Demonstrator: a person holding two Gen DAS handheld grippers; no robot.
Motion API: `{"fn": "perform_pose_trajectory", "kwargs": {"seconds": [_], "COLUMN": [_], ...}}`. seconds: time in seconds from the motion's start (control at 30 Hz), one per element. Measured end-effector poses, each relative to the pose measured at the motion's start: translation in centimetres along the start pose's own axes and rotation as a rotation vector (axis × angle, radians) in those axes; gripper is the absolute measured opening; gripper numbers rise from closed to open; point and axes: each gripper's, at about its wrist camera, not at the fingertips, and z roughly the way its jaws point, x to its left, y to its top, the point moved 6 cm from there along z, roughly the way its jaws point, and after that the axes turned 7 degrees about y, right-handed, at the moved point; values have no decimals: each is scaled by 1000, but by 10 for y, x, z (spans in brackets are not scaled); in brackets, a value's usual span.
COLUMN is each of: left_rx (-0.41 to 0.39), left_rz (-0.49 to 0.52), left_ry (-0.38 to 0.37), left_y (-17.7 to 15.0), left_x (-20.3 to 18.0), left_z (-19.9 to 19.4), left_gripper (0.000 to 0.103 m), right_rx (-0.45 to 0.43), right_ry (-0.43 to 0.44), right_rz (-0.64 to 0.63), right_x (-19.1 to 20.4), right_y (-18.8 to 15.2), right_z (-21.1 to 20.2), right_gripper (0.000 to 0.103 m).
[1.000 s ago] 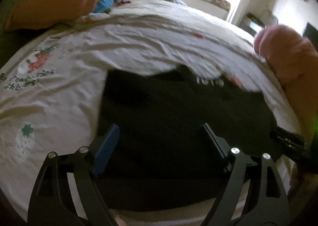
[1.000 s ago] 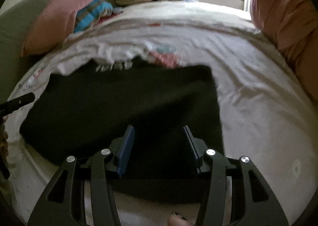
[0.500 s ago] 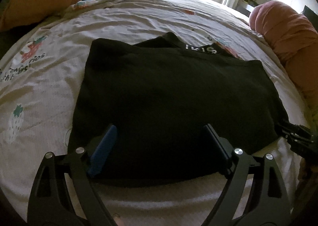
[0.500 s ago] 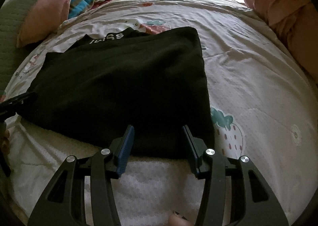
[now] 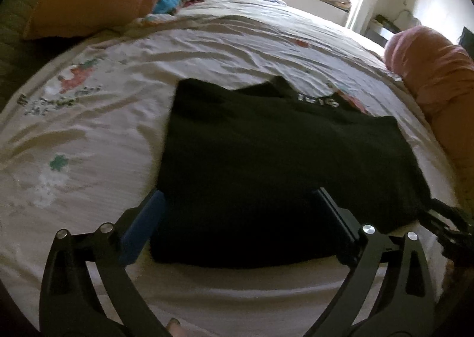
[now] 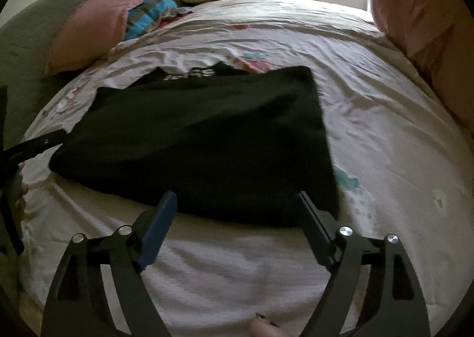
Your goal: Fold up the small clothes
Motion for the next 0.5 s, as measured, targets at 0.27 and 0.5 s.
{"fn": "perform_pose_trajectory", "kwargs": {"seconds": [0.27,0.5], "left_rx": [1,0], "left_rz": [-27,-80], "left_ry": [56,82], "left_y": [6,12], "left_x": [23,47], "left_z": [2,3], "left_gripper": [93,93], "right_rx": [-12,12], "right_ry": [63,113], "right_rz": [-116,-229], "right_x": [54,105], "right_y": [7,8], "right_z": [7,27], "right_gripper": [92,92]}}
